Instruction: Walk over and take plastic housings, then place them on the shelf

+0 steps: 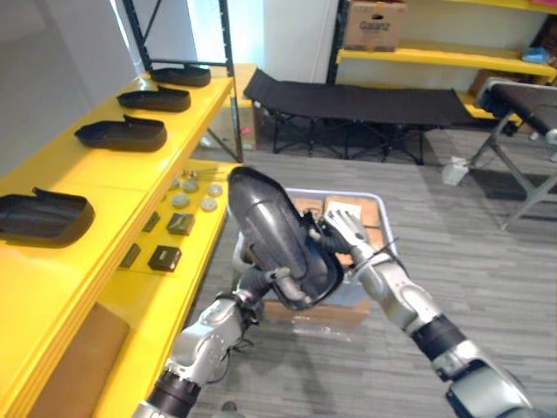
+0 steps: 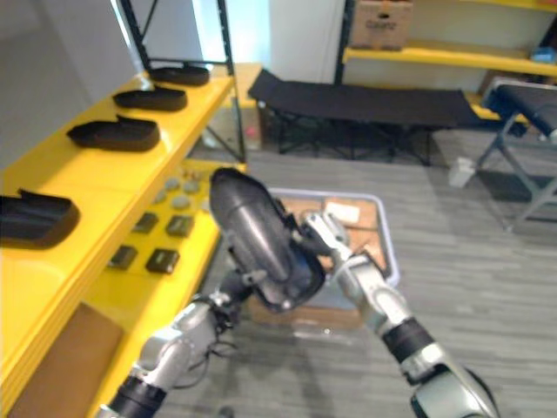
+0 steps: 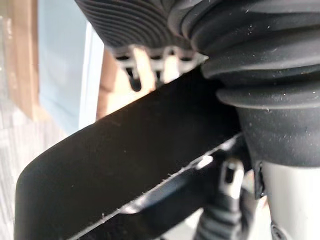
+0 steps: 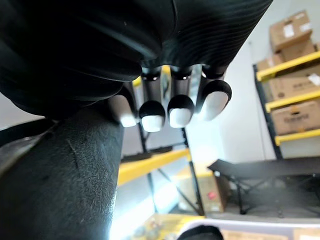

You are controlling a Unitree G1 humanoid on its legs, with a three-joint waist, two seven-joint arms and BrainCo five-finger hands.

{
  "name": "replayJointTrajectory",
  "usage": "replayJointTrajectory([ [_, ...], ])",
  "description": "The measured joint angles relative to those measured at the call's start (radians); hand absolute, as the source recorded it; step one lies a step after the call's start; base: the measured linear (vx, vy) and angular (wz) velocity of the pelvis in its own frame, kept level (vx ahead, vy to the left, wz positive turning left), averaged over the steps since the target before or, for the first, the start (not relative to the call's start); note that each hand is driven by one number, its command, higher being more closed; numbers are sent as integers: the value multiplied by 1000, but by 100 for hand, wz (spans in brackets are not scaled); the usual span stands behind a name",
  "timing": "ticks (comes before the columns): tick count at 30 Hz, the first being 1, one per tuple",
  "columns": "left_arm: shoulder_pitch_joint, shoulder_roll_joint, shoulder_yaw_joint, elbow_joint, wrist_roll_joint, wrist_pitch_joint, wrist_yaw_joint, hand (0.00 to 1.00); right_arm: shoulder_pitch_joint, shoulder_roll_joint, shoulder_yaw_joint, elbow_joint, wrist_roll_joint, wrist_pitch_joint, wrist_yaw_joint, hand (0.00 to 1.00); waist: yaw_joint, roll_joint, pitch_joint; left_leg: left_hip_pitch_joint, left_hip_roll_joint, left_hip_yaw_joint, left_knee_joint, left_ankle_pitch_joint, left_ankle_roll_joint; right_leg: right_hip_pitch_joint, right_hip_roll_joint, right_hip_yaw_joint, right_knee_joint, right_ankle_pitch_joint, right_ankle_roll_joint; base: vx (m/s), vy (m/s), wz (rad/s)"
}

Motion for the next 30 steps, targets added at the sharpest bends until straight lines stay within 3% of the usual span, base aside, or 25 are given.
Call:
replayJointTrajectory([
  [8, 8, -2, 28, 0, 48, -28, 66, 100, 3, 10, 3, -13, -7, -75, -63, 100, -2, -5, 3, 5, 1, 2, -11, 5, 0, -2, 2, 1, 0, -1, -1, 0, 0, 0],
  [19, 48, -5, 79, 0, 14, -130, 159, 100, 91, 47, 2, -125, 28, -107, -104, 100, 0, -36, 8, 17, 2, 9, -24, 5, -1, -2, 3, 2, 0, -6, -9, -4, 0, -1],
  [27, 54, -13, 126, 0, -85, -231, 165, 100, 147, 87, 36, -203, 65, -117, -125, 100, -4, -36, 8, 17, 2, 11, -25, 4, -2, -6, 3, 2, 0, -9, -13, 0, 0, 0],
  [30, 64, -13, 123, 0, -85, -237, 157, 100, 159, 90, 42, -203, 81, -117, -131, 100, -4, -37, 7, 17, 2, 11, -25, 4, -2, -7, 3, 2, 0, -12, -17, 0, 0, 0],
])
